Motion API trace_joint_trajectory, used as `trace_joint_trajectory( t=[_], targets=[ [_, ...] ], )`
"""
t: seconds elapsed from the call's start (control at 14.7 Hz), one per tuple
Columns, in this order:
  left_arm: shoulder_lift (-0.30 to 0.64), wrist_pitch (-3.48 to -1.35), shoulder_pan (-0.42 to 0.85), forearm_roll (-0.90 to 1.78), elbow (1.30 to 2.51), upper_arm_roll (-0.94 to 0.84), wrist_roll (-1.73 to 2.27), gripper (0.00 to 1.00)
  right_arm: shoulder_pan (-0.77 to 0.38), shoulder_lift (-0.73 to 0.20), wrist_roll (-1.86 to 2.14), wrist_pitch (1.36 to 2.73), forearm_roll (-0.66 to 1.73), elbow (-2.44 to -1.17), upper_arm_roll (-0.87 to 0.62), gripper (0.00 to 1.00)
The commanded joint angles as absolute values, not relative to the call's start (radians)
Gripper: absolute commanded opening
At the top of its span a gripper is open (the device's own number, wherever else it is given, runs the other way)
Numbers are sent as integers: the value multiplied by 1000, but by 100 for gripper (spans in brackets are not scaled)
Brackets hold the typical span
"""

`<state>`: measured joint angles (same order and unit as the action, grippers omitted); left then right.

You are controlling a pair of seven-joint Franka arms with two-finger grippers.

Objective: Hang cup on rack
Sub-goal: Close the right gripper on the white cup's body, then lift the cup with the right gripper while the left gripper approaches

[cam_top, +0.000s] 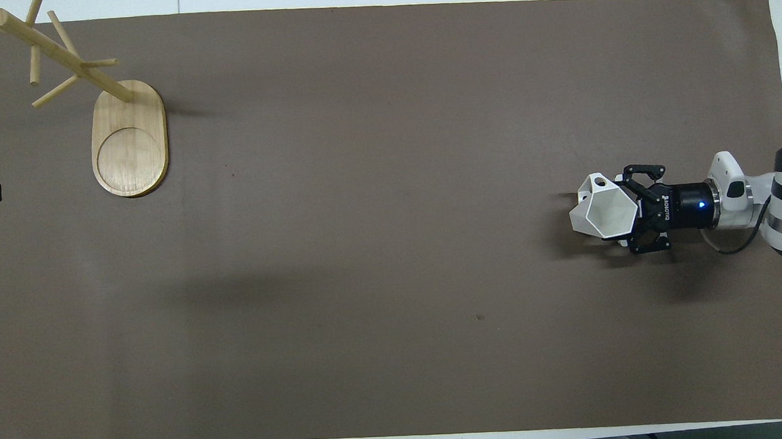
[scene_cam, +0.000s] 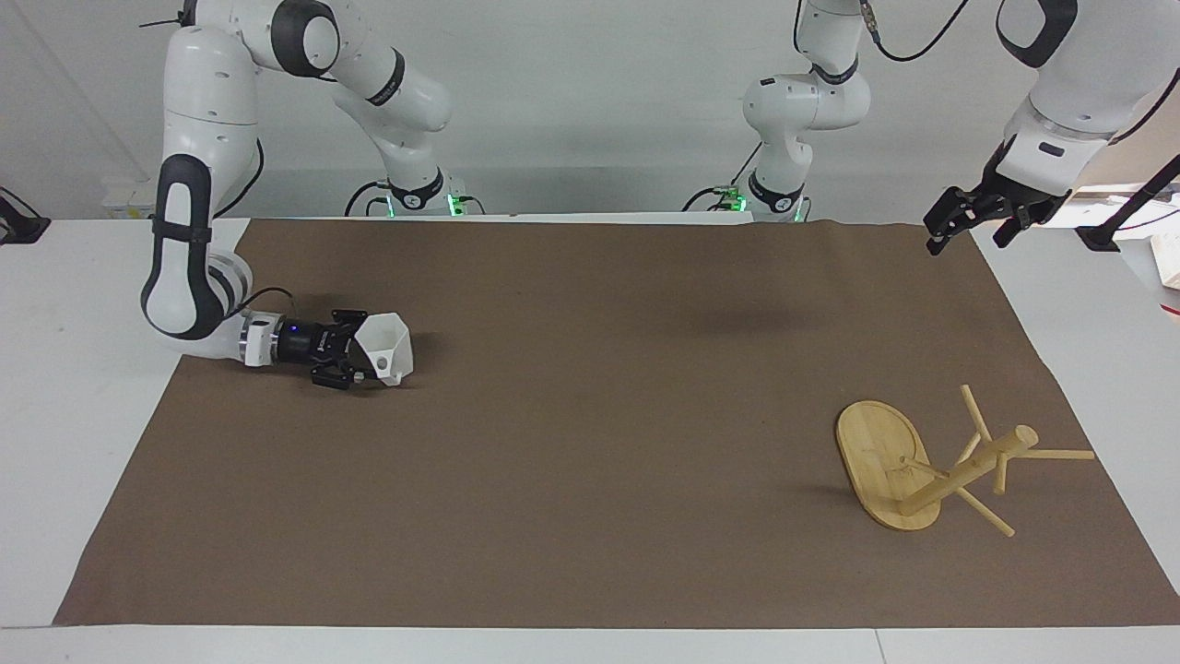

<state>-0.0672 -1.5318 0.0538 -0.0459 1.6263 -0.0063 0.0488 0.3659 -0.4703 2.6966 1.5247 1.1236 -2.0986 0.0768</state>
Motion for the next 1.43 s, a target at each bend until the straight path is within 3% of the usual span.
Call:
trace_joint_trajectory(
  t=[0.0,0.54,0.61,0.88,0.95,1.16,1.36],
  targets=[
    [-74,-1542,51,-66,1634,-12,51,100,364,-462,2743,1537,1155,-2129,77,100],
    [-72,-1545,51,-66,1634,-12,48,100,316,-456,2778,1568,1212,-2180,77,99],
    [-74,-1543,51,-66,1634,-12,48,100,314,-456,2777,1568,1212,-2175,77,90],
    [-72,-1545,51,-66,1634,-12,45,100,287,-456,2763,1568,1212,-2166,75,33],
    [-72,-1545,51,-66,1634,-12,44,100,275,-454,2743,1566,1213,-2158,72,24],
    [-72,-1583,64,-66,1641,-14,64,100,178,-391,2616,1578,1287,-2141,68,21],
    [-68,-1714,158,-63,1655,-37,199,100,17,-330,2482,1710,1399,-2093,67,21]
  ],
)
